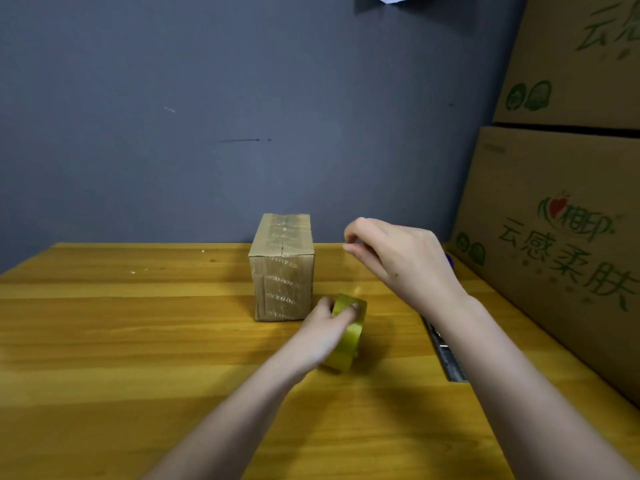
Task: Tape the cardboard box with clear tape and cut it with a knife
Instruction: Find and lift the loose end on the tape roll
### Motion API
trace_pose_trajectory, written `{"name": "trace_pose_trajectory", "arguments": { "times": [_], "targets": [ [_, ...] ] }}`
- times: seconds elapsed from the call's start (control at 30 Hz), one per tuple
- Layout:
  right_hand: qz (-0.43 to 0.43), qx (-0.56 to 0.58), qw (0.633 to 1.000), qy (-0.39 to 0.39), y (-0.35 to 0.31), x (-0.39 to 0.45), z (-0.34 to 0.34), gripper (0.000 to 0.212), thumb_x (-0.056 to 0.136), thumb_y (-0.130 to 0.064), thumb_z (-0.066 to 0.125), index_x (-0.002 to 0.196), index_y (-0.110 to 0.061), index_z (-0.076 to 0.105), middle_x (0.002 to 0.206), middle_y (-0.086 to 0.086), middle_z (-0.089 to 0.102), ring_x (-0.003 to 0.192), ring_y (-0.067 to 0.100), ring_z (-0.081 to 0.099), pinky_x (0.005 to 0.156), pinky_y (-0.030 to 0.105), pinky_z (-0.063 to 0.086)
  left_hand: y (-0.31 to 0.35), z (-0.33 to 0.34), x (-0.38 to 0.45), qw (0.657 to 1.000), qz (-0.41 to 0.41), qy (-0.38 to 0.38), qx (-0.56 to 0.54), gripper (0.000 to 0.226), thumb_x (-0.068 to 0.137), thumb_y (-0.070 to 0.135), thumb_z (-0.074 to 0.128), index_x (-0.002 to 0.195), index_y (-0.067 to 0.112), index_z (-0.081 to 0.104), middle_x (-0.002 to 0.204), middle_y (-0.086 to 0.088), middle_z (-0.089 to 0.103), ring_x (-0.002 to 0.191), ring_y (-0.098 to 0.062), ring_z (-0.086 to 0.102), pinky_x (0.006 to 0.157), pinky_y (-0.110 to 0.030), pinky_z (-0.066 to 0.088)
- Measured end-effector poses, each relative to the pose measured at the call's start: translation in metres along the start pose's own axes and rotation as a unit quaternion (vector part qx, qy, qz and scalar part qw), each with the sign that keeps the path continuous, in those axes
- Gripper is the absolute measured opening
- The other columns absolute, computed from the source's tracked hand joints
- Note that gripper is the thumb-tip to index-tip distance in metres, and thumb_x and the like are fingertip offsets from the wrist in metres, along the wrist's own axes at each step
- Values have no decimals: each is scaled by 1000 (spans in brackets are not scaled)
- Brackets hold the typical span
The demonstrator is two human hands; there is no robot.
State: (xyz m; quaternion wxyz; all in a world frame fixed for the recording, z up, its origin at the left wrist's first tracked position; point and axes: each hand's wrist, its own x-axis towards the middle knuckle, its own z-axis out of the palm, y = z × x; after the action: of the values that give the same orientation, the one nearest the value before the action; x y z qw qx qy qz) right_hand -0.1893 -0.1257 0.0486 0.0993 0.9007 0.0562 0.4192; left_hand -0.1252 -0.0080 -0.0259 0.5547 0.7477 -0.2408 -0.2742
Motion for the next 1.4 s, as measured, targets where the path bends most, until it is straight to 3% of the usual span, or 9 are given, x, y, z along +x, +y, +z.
{"name": "trace_pose_trajectory", "arguments": {
  "times": [0.1, 0.27, 0.4, 0.5, 0.63, 0.8, 0.97, 1.17, 1.4],
  "targets": [
    [-3, 9, 1000, 6, 7, 3, 1, 21, 96, -39, 39, 93, -21, 51, 79, -5, 63, 61, 15, 60, 45, 37, 49, 6, -13, -5, 939, 91, 119, 309, 52, 84, 61, 47, 113, 18, 43, 115, -2, 57, 105, -26, 57, 81, -33, 44],
    [-21, 15, 1000, 0, 12, 8, 4, 25, 94, -40, 38, 94, -21, 54, 82, -5, 64, 63, 16, 63, 45, 37, 50, 37, -26, 2, 930, 331, 148, 61, 18, 80, 32, 66, 93, 33, 53, 100, 1, 62, 93, -16, 63, 83, -35, 53],
    [-20, 23, 1000, -1, 17, 7, 5, 19, 94, -39, 42, 96, -23, 52, 84, -6, 63, 64, 15, 62, 46, 37, 50, 47, -28, 9, 935, 336, 113, -2, 22, 85, 6, 64, 78, 26, 56, 79, -1, 64, 67, -13, 66, 67, -19, 50],
    [-4, 27, 1000, 6, 18, 0, 8, 22, 95, -43, 40, 104, -25, 50, 85, -7, 62, 62, 13, 60, 46, 35, 51, 47, -27, 11, 930, 349, 114, -13, 20, 86, 3, 61, 78, 20, 57, 87, -15, 63, 64, -9, 64, 62, -10, 46],
    [159, 131, 977, 53, 16, -12, 16, 50, 84, -48, 55, 127, -29, 35, 76, -12, 52, 57, 7, 52, 50, 25, 49, 45, -25, 18, 928, 350, 118, -48, 17, 87, 3, 60, 78, 18, 58, 84, -4, 61, 64, -8, 61, 63, -11, 46],
    [270, 371, 886, 68, 13, -21, 33, 20, 79, -19, 72, 95, -23, 62, 92, -8, 60, 81, 6, 60, 65, 25, 50, 41, -23, 23, 929, 341, 121, -74, 14, 88, 4, 58, 79, 15, 56, 77, 5, 60, 62, -7, 57, 66, -14, 47],
    [337, 491, 798, 91, 3, -26, 43, 9, 84, -13, 66, 82, -22, 68, 82, -14, 69, 80, 3, 63, 70, 26, 52, 43, -25, 27, 930, 340, 122, -69, 15, 88, 6, 59, 78, 17, 56, 76, 8, 59, 62, -6, 58, 66, -12, 46],
    [358, 510, 776, 99, -4, -32, 41, 12, 88, -17, 61, 85, -24, 70, 85, -8, 71, 82, 7, 66, 66, 17, 50, 47, -31, 30, 938, 321, 128, -25, 11, 88, 16, 62, 79, 11, 59, 89, -21, 64, 63, -8, 62, 62, -7, 45],
    [372, 498, 773, 121, -8, -34, 36, 10, 87, -18, 61, 90, -22, 70, 90, -10, 71, 87, 5, 65, 75, 15, 52, 50, -32, 25, 942, 306, 136, 13, 12, 86, 21, 65, 74, 22, 61, 94, -10, 67, 87, -15, 63, 83, -25, 48]
  ]
}}
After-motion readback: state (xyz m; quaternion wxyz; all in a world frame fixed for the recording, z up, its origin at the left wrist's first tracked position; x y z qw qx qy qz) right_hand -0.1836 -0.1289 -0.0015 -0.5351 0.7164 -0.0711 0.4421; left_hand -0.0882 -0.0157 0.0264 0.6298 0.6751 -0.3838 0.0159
